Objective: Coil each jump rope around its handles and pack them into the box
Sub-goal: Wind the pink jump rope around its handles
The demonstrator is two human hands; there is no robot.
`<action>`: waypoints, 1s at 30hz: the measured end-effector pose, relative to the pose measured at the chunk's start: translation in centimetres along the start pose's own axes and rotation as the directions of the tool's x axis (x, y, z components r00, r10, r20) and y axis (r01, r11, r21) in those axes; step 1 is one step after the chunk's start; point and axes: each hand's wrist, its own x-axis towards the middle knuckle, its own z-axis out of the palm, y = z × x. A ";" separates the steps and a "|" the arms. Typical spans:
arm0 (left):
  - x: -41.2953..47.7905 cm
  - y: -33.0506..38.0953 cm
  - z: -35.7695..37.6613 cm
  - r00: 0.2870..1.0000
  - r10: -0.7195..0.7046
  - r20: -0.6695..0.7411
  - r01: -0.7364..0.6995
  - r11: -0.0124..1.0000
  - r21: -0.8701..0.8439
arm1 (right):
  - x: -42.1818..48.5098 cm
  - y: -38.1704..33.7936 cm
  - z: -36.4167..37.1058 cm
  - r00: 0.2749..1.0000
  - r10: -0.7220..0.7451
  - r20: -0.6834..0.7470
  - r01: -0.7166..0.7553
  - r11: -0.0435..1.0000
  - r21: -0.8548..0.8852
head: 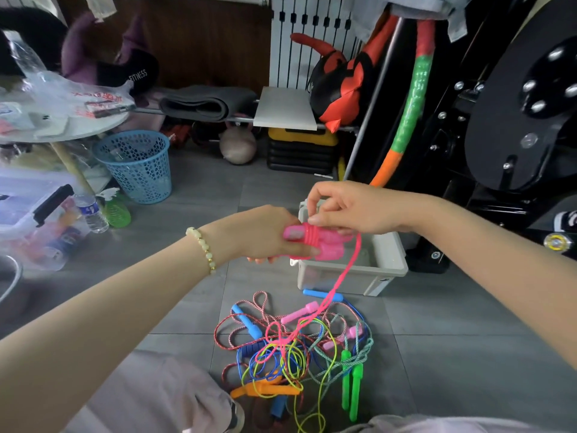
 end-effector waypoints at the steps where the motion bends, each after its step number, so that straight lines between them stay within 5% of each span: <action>1: 0.0 0.1 -0.1 1.000 -0.001 -0.006 0.001 1.000 0.009 | 0.2 0.0 0.1 0.999 -0.026 -0.031 0.025 0.999 -0.038; 7: -0.4 0.3 -0.7 1.000 0.016 -0.015 -0.016 1.000 0.014 | 0.3 0.0 -0.2 0.971 -0.204 -0.128 0.147 0.923 -0.357; 10: -0.9 0.0 -1.0 0.999 0.040 -0.002 -0.040 0.999 -0.031 | -0.2 -0.1 -0.7 0.985 -0.163 -0.061 0.155 0.981 -0.121; 16: -1.9 0.7 0.1 0.987 0.140 0.075 -0.134 0.988 -0.074 | -0.3 -0.5 -0.3 0.985 -0.052 0.166 0.039 0.996 0.081; 19: -2.2 1.2 0.3 0.974 0.220 0.053 -0.214 0.972 -0.095 | 0.0 0.5 1.0 0.985 -0.032 0.167 -0.014 0.963 0.270; 22: -2.6 0.8 0.1 0.979 0.195 0.049 -0.177 0.950 -0.259 | -0.1 1.7 2.1 0.996 -0.069 0.052 0.034 0.866 0.499; 26: -2.6 0.1 -0.3 0.984 0.177 -0.001 -0.164 0.910 -0.381 | -0.8 2.2 3.2 0.998 -0.048 -0.032 0.054 0.575 0.817; 28: -2.3 -0.4 -0.5 0.987 0.152 -0.051 -0.160 0.905 -0.395 | -0.9 2.2 3.9 0.995 -0.059 -0.084 0.102 0.477 0.873; 30: -2.1 -0.9 -0.5 0.990 0.126 -0.058 -0.139 0.897 -0.420 | -0.7 2.6 4.8 0.985 -0.081 -0.154 0.173 0.494 0.852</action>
